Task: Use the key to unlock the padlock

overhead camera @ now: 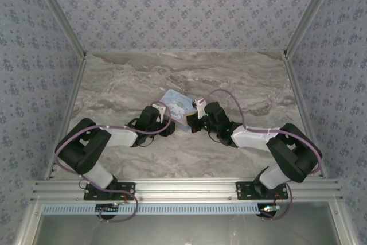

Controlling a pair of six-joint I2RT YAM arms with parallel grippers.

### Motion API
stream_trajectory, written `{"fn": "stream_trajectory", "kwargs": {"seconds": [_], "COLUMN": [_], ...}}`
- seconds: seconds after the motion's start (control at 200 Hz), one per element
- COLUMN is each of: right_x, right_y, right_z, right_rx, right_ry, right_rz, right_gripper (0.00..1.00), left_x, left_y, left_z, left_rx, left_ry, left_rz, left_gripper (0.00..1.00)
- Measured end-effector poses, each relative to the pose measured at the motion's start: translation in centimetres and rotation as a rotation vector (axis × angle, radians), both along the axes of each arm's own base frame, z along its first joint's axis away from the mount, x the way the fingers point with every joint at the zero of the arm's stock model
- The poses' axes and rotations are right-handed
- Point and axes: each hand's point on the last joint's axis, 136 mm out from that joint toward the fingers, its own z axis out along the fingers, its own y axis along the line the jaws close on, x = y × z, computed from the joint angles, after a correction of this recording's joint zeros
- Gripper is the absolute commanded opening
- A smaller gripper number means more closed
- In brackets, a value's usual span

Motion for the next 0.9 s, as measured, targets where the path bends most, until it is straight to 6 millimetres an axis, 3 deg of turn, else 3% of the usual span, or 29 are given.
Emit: {"fn": "stream_trajectory", "kwargs": {"seconds": [0.64, 0.899], "right_x": [0.1, 0.1], "right_y": [0.0, 0.0], "right_z": [-0.1, -0.1], "right_rx": [-0.003, -0.003], "right_ry": [0.003, 0.003], "right_rz": [-0.002, -0.002], "right_gripper": [0.0, 0.0], "left_x": [1.1, 1.5], "left_y": [-1.5, -2.0], "left_z": [-0.2, -0.2], "left_rx": [0.032, 0.039], "left_ry": [-0.188, -0.222], "left_rz": [-0.108, -0.103], "left_gripper": [0.41, 0.44]}}
